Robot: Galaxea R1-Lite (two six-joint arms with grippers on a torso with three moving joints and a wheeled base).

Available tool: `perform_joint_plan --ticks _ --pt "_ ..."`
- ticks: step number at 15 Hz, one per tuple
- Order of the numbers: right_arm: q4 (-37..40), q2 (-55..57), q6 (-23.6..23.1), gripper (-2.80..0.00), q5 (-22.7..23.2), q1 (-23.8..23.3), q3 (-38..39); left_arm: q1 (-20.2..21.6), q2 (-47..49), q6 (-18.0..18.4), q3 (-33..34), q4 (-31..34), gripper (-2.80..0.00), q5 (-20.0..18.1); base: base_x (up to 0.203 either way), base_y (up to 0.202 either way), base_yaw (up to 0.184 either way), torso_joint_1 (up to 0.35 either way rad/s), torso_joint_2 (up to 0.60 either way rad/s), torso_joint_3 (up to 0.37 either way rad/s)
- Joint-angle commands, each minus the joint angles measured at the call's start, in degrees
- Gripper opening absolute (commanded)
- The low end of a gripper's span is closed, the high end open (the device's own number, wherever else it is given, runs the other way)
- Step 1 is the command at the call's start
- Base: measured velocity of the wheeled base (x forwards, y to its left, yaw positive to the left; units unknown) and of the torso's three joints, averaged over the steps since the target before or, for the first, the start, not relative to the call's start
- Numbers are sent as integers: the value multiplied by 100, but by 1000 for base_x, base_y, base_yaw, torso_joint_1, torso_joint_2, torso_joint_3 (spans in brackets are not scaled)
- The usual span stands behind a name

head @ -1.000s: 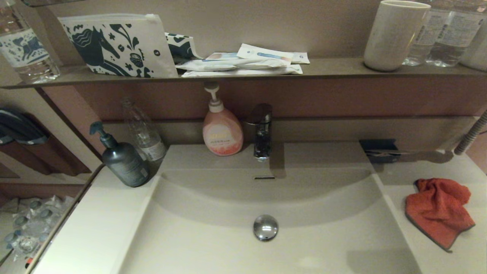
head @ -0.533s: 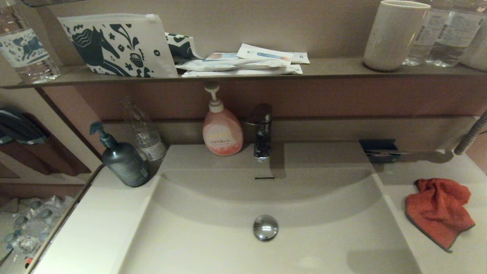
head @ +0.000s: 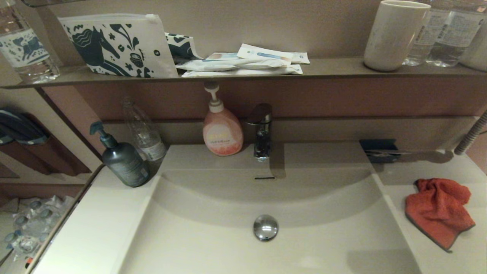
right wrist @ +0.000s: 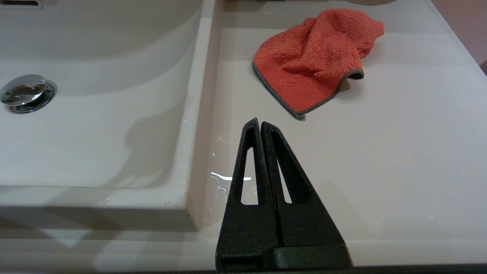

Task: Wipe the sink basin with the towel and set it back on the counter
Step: Turn on the faucet

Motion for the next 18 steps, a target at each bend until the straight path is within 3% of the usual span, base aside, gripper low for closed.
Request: perform_joint_plan --ticks 1,7,10,12,15,18 --pt "0 2 -3 -280 3 0 0 1 261 3 -299 145 -280 -283 0 0 0 0 0 0" --pt "0 2 -3 -280 3 0 0 -12 2567 17 -1459 37 -280 -1541 0 0 0 0 0 0" --pt "0 2 -3 -280 3 0 0 -157 4098 18 -1751 -793 -280 -2219 0 0 0 0 0 0" --pt "0 2 -3 -280 3 0 0 -530 4985 -16 -1814 -1616 -280 -2513 0 0 0 0 0 0" --pt "0 2 -3 -280 3 0 0 -1265 6144 -168 -1949 -2741 -280 -2536 0 0 0 0 0 0" --pt "0 2 -3 -280 3 0 0 -2310 6856 -624 -2122 -3630 -280 -1838 0 0 0 0 0 0"
